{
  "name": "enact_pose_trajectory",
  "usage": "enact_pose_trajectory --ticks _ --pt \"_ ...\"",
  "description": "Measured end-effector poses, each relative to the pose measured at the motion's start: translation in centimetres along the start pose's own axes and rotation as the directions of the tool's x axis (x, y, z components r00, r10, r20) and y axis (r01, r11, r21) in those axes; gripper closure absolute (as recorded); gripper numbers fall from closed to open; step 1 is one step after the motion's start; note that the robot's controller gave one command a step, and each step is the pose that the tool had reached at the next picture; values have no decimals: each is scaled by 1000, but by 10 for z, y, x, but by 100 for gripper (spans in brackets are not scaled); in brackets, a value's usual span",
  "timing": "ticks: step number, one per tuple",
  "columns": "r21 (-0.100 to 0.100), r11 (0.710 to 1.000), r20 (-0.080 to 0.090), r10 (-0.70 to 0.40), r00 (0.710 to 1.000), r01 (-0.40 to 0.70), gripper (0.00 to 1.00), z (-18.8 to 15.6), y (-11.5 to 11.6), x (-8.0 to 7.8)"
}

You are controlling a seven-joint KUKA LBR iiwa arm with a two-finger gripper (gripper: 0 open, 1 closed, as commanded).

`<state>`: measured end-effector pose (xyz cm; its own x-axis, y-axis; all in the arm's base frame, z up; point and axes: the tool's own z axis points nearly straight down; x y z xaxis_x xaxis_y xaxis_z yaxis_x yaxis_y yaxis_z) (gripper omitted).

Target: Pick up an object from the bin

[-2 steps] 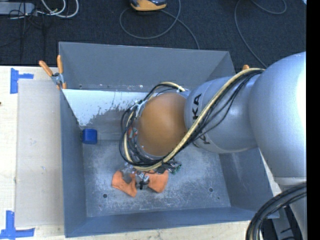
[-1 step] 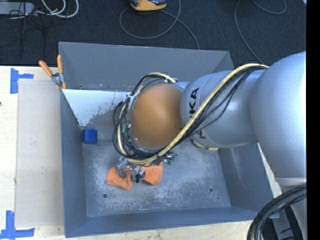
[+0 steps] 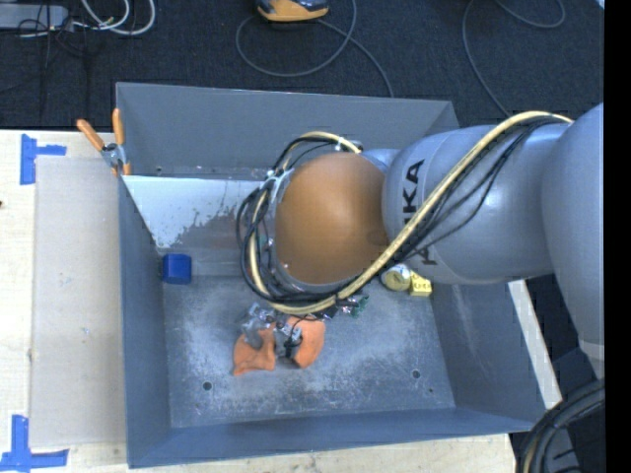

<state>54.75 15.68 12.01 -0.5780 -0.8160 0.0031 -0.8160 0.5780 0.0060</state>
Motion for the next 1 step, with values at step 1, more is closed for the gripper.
enact_pose_trajectory --ticks 1 --pt "10 1000 12 -1 1000 0 100 -32 -16 -15"
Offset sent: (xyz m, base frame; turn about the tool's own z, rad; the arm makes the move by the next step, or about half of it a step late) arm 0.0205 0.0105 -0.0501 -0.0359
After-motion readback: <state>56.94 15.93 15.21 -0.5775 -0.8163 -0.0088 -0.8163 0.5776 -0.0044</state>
